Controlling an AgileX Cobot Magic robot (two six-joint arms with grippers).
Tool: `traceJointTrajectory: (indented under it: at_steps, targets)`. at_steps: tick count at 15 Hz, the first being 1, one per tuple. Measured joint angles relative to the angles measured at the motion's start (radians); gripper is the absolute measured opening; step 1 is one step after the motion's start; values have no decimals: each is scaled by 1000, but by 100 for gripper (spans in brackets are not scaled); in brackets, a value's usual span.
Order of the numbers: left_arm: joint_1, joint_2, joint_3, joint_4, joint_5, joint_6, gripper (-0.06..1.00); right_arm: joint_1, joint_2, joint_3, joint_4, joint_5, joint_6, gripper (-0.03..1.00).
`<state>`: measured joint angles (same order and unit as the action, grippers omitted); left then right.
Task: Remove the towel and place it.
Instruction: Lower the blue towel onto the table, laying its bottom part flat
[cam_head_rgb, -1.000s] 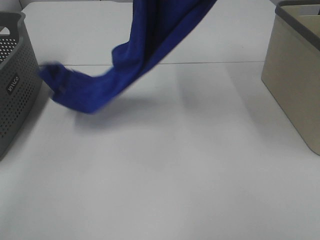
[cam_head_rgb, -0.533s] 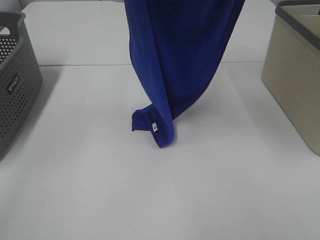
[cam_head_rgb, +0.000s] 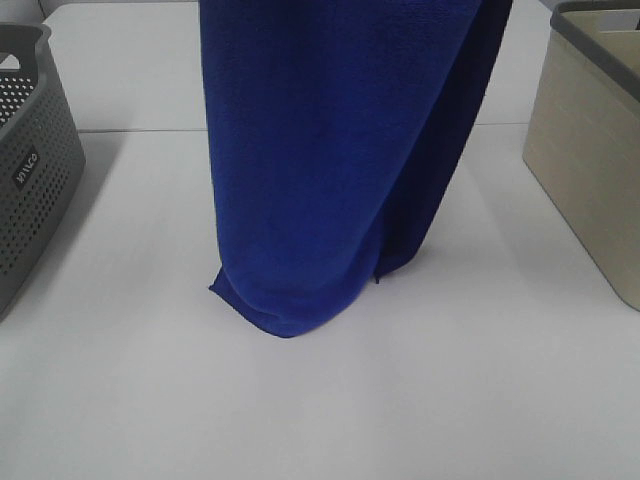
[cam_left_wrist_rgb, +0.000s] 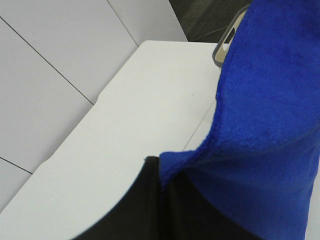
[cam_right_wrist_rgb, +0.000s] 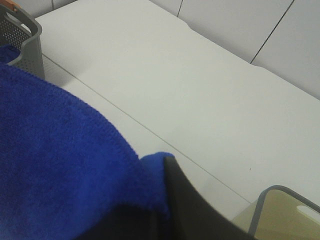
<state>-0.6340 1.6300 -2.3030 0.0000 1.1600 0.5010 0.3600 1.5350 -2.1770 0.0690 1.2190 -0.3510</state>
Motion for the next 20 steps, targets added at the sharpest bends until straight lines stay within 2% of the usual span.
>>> traceJointTrajectory:
  at_steps: [2,3,4,6,7,8,9,10,12,13,14,15,18,20]
  targets:
    - [0,0,0,17,-1,0,0,0,0,0,1,0,0,2]
    - [0,31,0,128,-42,-25,0,0,36,0,-37,0,0,2]
    - [10,63,0,202,-77,-48,0,0,68,0,-69,0,0,2]
    - [47,141,0,300,-156,-91,0,0,149,0,-124,-11,0,2]
    - [70,185,0,325,-214,-105,0,0,197,0,-134,-66,0,2]
    - [99,225,0,339,-291,-116,0,0,246,0,-146,-166,0,2]
    - [110,241,0,343,-334,-120,0,0,265,0,-148,-213,0,2]
    - [137,281,0,346,-420,-138,0,0,317,0,-149,-332,0,2]
    - [192,369,0,369,-665,-177,0,0,416,1,-150,-664,1,2]
    - [219,411,0,383,-826,-198,0,-3,456,1,-149,-811,5,2]
    - [248,449,-13,395,-955,-225,0,-10,488,-9,-144,-925,15,2]
    - [269,479,-37,400,-1038,-240,0,-20,513,-34,-141,-1013,19,2]
    - [294,507,-126,434,-1133,-223,0,-62,542,-166,-121,-1116,21,2]
    - [294,511,-129,438,-1131,-219,0,-68,549,-173,-98,-1100,21,2]
